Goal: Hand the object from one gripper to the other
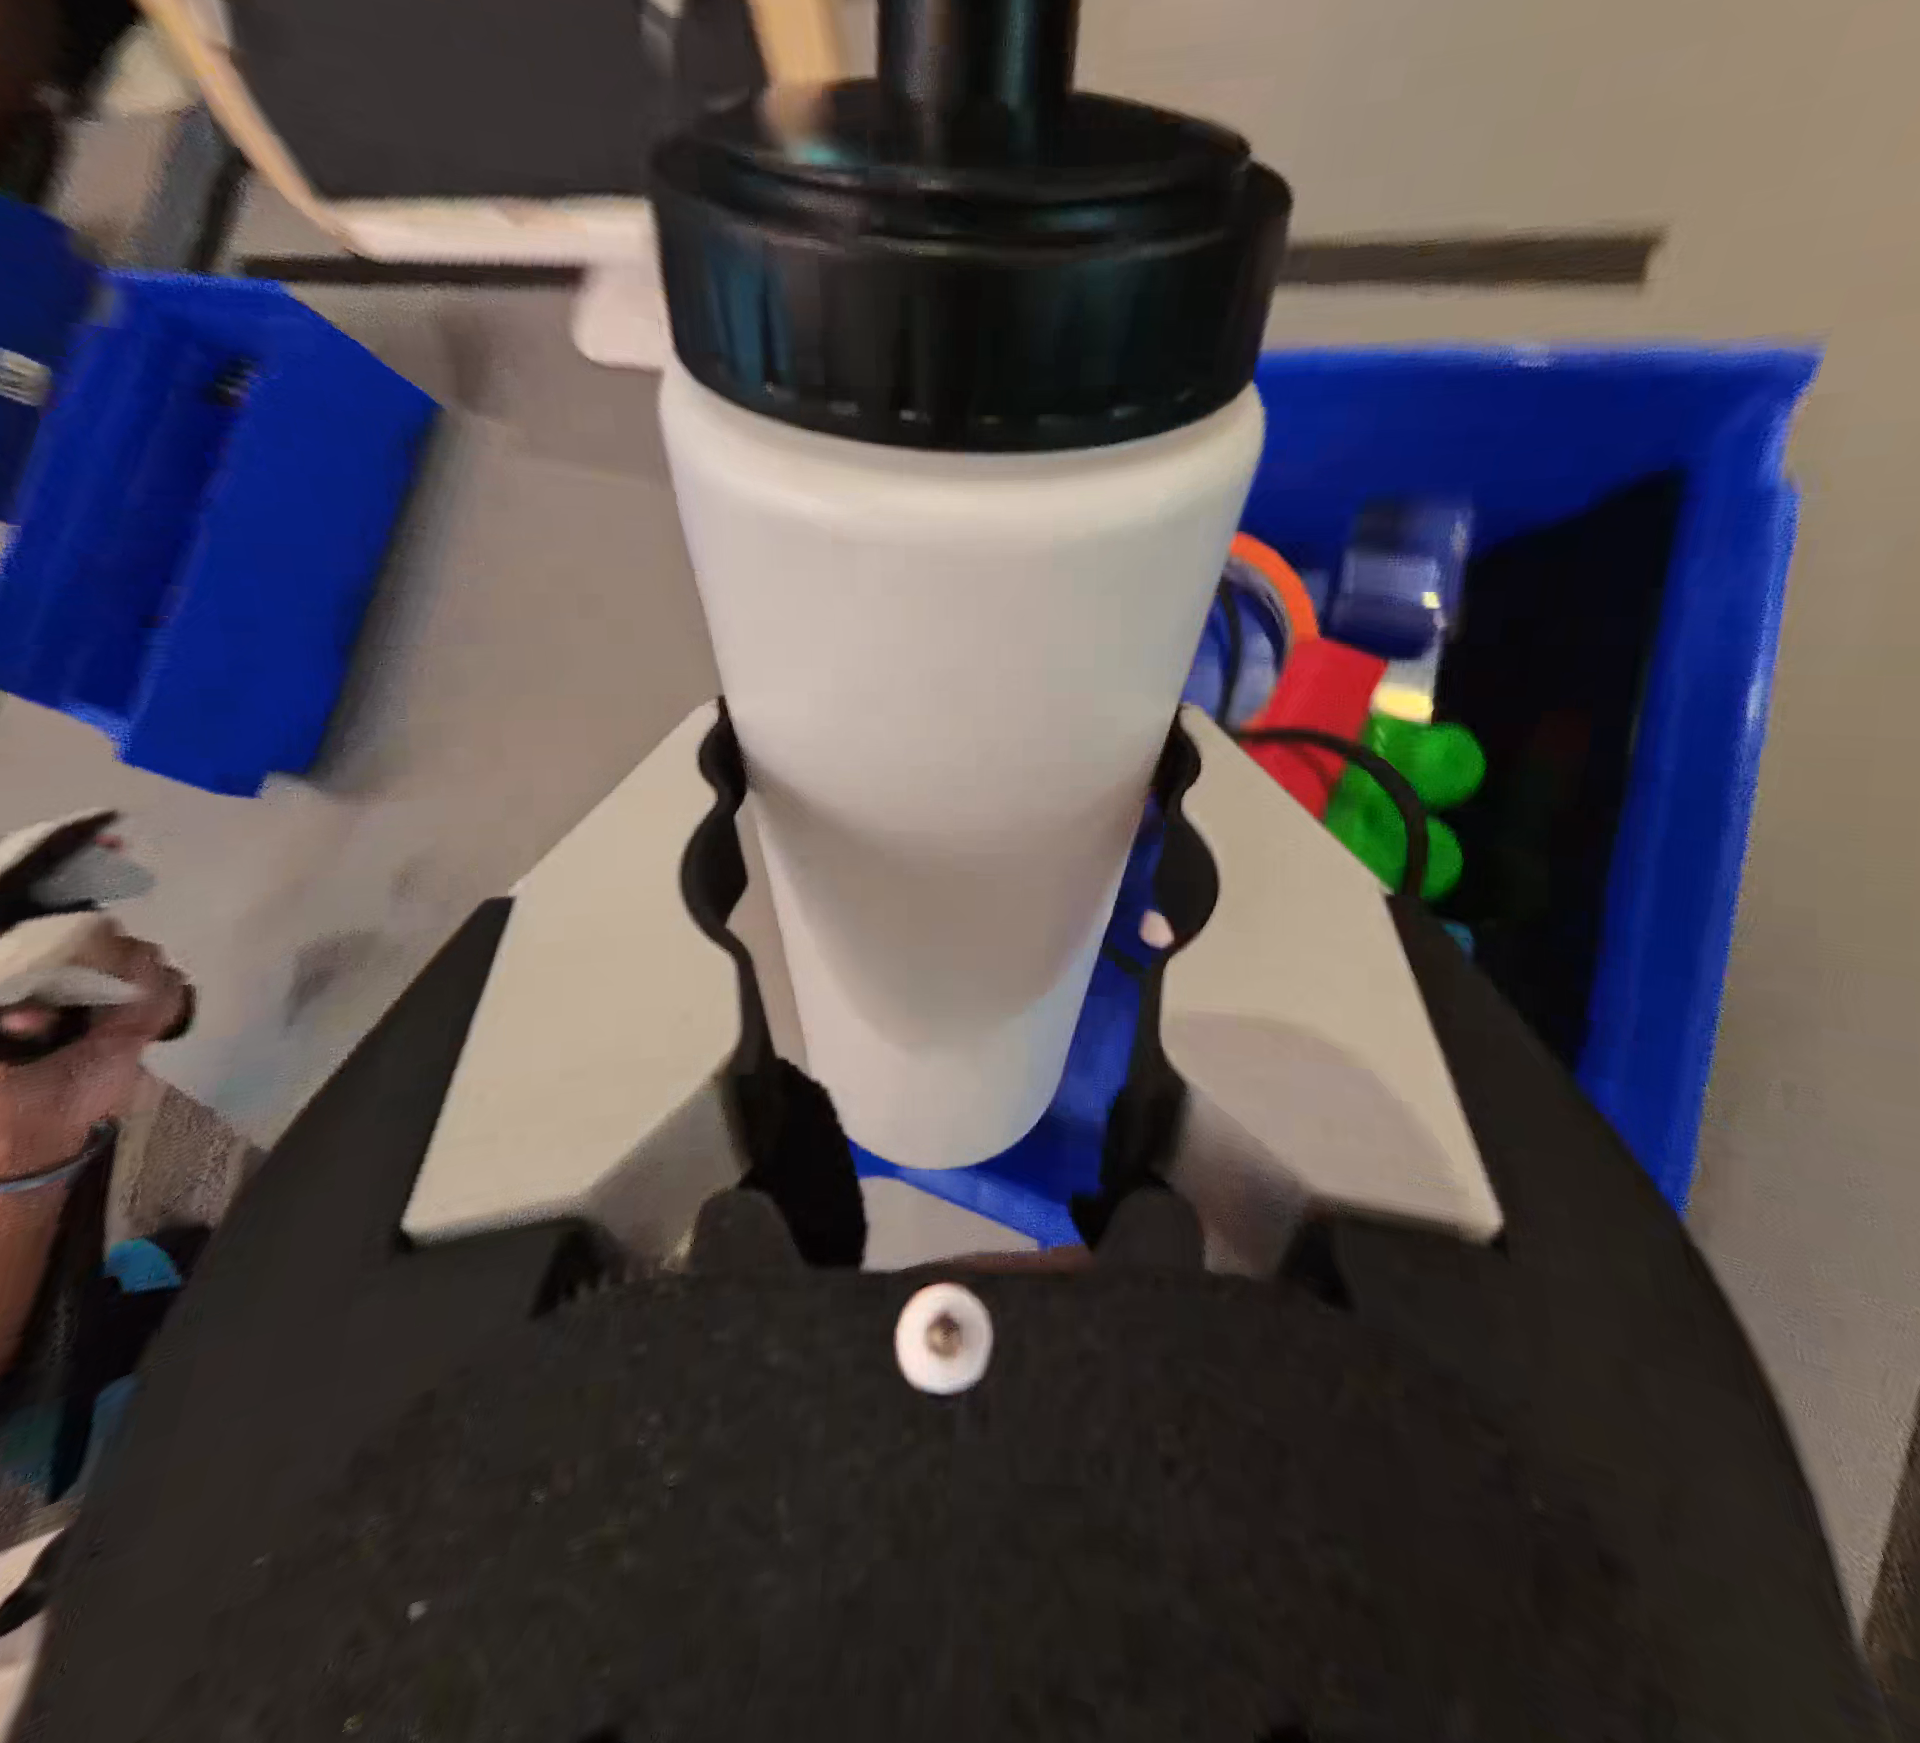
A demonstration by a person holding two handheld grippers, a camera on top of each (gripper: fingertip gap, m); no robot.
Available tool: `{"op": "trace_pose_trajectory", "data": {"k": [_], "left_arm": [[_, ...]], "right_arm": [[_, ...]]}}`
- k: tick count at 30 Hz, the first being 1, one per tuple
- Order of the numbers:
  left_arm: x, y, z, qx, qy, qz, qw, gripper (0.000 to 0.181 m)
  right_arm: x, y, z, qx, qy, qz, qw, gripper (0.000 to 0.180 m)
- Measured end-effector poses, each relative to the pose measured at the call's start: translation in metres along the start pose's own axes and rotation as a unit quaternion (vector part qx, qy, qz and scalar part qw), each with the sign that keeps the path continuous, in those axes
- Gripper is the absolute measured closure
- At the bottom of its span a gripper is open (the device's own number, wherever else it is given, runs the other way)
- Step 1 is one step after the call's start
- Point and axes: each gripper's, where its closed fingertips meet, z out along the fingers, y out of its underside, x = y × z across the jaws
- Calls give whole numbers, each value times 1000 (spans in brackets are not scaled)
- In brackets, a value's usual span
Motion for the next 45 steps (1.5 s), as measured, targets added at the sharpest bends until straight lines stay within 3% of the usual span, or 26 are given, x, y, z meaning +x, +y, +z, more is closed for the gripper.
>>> {"op": "trace_pose_trajectory", "data": {"k": [4, 7, 11, 19, 22, 25, 29, 32, 37, 40, 42, 45], "left_arm": [[-3, 0, 0, 2, -4, -3, 1000, 123], [-4, 2, 0, -1, -6, -1, 1000, 123], [-3, 5, 2, -9, -4, 11, 1000, 123], [4, 9, 4, -22, -4, 59, 998, 120], [6, 10, 3, -24, -13, 91, 995, 117], [9, 9, -1, -24, -16, 101, 994, 117], [10, 11, -13, -17, -19, 101, 995, 118], [6, 15, -22, -19, -38, 114, 993, 118], [-3, 27, -30, -39, -67, 111, 991, 122], [-8, 36, -28, -53, -68, 92, 992, 122], [-10, 38, -26, -61, -66, 100, 991, 121], [-10, 36, -25, -58, -70, 117, 989, 118]], "right_arm": [[30, 39, 50, -78, -7, 52, 996, 100], [43, 61, 84, -137, 21, 40, 990, 99], [46, 63, 115, -156, 45, 29, 986, 100], [53, 54, 126, -136, 49, 43, 989, 100], [46, 37, 113, -81, 34, 17, 996, 90], [33, -2, 72, 43, 47, -10, 998, 90], [-17, -22, 11, 177, 127, -148, 965, 90], [-88, 9, 1, 241, 63, -178, 952, 91], [-181, 101, 44, 306, -61, -178, 933, 91], [-190, 143, 75, 335, -43, -195, 921, 96], [-182, 165, 96, 305, -9, -196, 932, 100], [-181, 167, 93, 312, 24, -241, 919, 104]]}}
